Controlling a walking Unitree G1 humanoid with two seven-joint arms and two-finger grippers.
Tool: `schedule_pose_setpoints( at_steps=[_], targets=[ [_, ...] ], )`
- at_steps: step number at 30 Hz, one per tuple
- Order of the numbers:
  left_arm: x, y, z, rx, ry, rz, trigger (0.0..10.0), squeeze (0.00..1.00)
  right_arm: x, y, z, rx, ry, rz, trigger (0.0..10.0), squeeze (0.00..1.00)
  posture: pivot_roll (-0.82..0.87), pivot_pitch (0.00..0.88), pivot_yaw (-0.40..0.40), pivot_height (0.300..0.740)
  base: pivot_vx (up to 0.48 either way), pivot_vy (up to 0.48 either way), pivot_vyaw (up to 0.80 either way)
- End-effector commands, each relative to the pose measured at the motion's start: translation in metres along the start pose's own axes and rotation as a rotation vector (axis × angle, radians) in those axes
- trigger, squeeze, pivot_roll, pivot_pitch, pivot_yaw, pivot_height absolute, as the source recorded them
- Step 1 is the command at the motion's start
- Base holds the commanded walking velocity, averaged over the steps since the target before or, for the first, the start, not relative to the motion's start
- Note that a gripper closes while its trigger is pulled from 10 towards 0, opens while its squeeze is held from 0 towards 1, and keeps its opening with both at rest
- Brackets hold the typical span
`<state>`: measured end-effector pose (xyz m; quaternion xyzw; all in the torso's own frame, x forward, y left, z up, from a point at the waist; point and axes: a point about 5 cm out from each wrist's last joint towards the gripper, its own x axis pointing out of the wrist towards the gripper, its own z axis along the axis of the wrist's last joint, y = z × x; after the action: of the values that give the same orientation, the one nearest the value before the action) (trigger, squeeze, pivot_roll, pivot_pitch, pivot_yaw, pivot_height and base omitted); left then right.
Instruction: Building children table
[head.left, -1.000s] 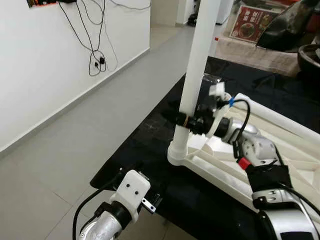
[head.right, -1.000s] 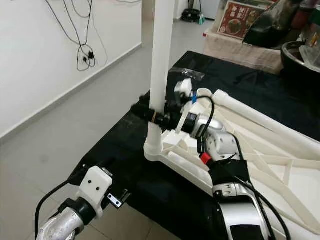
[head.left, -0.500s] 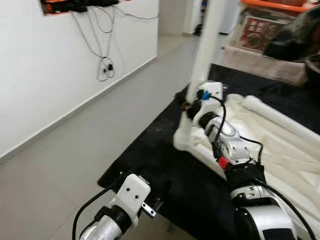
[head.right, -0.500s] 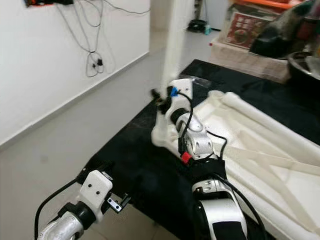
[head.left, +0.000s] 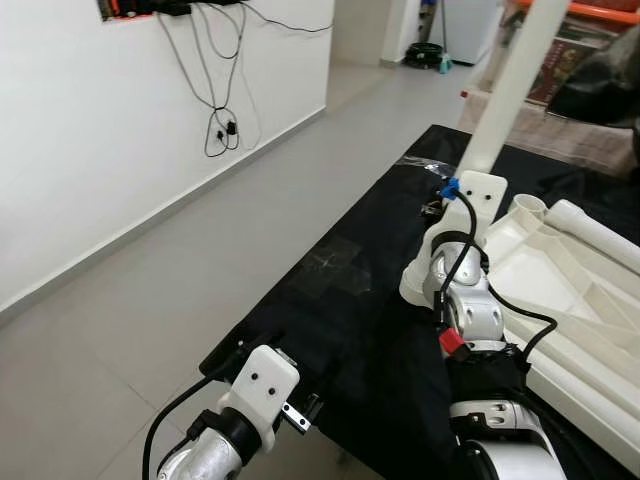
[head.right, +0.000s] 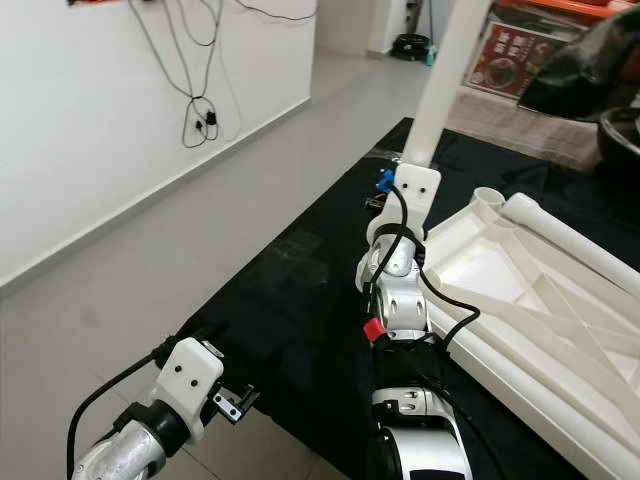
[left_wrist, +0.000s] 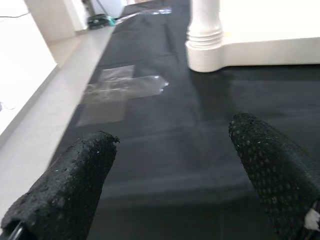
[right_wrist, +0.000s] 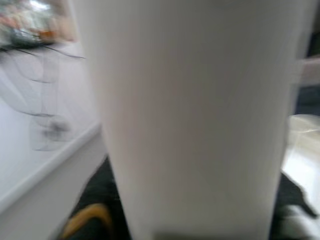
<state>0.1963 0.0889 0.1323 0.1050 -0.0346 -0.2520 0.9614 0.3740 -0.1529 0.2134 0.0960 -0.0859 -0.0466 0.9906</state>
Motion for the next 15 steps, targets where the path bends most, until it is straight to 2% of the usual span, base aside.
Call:
schedule_pose_setpoints(
  at_steps=[1, 2, 3, 4, 6, 7, 9, 10, 11, 12, 15],
  targets=[
    [-0.001, -0.002, -0.003, -0.004, 0.016, -0.004, 10.0, 0.0, 0.004, 0.013, 0.007, 0.071, -0.029, 0.136, 10.0, 1.0, 0.13, 0.082, -0.054, 0.74, 0.0, 0.0, 0.0],
    [-0.001, -0.002, -0.003, -0.004, 0.016, -0.003, 10.0, 0.0, 0.006, 0.015, 0.009, 0.096, -0.036, 0.186, 10.0, 1.0, 0.13, 0.082, -0.054, 0.74, 0.0, 0.0, 0.0],
    [0.0, -0.002, -0.003, -0.003, 0.016, -0.003, 10.0, 0.0, 0.008, 0.018, 0.013, 0.177, -0.019, 0.279, 10.0, 0.0, 0.13, 0.08, -0.056, 0.74, 0.0, 0.0, 0.0],
    [0.0, -0.002, -0.004, -0.003, 0.016, -0.003, 10.0, 0.0, 0.009, 0.019, 0.016, 0.233, -0.008, 0.338, 10.0, 0.0, 0.13, 0.08, -0.056, 0.74, 0.0, 0.0, 0.0],
    [0.0, -0.001, -0.004, -0.002, 0.016, -0.004, 10.0, 0.0, 0.004, 0.021, 0.024, 0.311, 0.037, 0.627, 10.0, 0.0, 0.13, 0.078, -0.055, 0.74, 0.0, 0.0, 0.0],
    [0.0, -0.001, -0.004, -0.002, 0.016, -0.004, 10.0, 0.0, 0.004, 0.021, 0.024, 0.311, 0.037, 0.627, 10.0, 0.0, 0.13, 0.078, -0.055, 0.74, 0.0, 0.0, 0.0],
    [0.0, -0.001, -0.004, -0.002, 0.016, -0.003, 10.0, 0.0, -0.004, 0.013, 0.03, 0.286, 0.062, 0.917, 10.0, 0.0, 0.13, 0.077, -0.056, 0.74, 0.0, 0.0, 0.0],
    [0.0, -0.001, -0.004, -0.002, 0.016, -0.003, 10.0, 0.0, -0.004, 0.013, 0.03, 0.286, 0.062, 0.917, 10.0, 0.0, 0.13, 0.077, -0.056, 0.74, 0.0, 0.0, 0.0],
    [0.0, 0.0, -0.004, -0.001, 0.015, 0.0, 10.0, 0.0, -0.009, 0.008, 0.03, 0.294, 0.104, 1.074, 10.0, 0.0, 0.13, 0.078, -0.057, 0.74, 0.0, 0.0, 0.0],
    [0.0, 0.0, -0.004, -0.001, 0.015, 0.0, 10.0, 0.0, -0.009, 0.008, 0.03, 0.294, 0.104, 1.074, 10.0, 0.0, 0.13, 0.078, -0.057, 0.74, 0.0, 0.0, 0.0],
    [0.0, 0.0, -0.004, 0.001, 0.017, 0.002, 10.0, 0.0, -0.022, 0.005, 0.022, 0.271, 0.173, 1.301, 10.0, 0.0, 0.14, 0.079, -0.058, 0.74, 0.0, 0.0, 0.0]
  ],
)
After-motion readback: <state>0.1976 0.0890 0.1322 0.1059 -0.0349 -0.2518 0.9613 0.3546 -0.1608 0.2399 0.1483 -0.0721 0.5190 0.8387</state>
